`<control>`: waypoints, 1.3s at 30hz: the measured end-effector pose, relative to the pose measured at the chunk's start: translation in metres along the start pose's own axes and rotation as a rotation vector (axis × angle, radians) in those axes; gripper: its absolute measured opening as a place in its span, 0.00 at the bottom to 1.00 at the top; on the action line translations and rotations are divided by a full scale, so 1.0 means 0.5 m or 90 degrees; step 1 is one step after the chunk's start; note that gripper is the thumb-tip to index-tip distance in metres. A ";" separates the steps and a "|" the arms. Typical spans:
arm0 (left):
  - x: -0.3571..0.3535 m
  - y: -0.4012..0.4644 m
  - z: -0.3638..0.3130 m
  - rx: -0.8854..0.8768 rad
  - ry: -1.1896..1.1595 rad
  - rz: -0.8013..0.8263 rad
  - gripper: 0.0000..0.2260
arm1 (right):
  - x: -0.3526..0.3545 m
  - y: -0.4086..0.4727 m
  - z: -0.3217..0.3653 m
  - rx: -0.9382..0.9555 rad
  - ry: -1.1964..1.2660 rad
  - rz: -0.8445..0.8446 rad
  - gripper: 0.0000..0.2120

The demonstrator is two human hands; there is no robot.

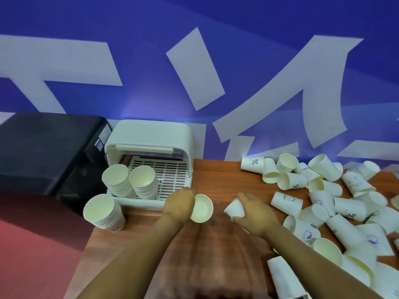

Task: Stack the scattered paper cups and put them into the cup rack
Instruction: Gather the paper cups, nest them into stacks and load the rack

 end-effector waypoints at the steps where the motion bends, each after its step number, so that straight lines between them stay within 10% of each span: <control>1: 0.010 -0.007 0.008 -0.003 0.001 -0.009 0.12 | 0.004 -0.003 0.011 0.003 -0.001 -0.005 0.33; 39: 0.326 -0.179 0.441 0.129 -0.114 -0.209 0.09 | 0.069 -0.014 0.501 0.149 0.247 -0.220 0.36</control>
Point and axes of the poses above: each hand's wrist, its own y-axis towards the middle knuckle, its own x-axis out of the back of the hand, z = x × y, the point moved 8 cm from there along y, towards the middle knuckle, and after that the axes turned 13 degrees about -x, right-handed, at the moved point
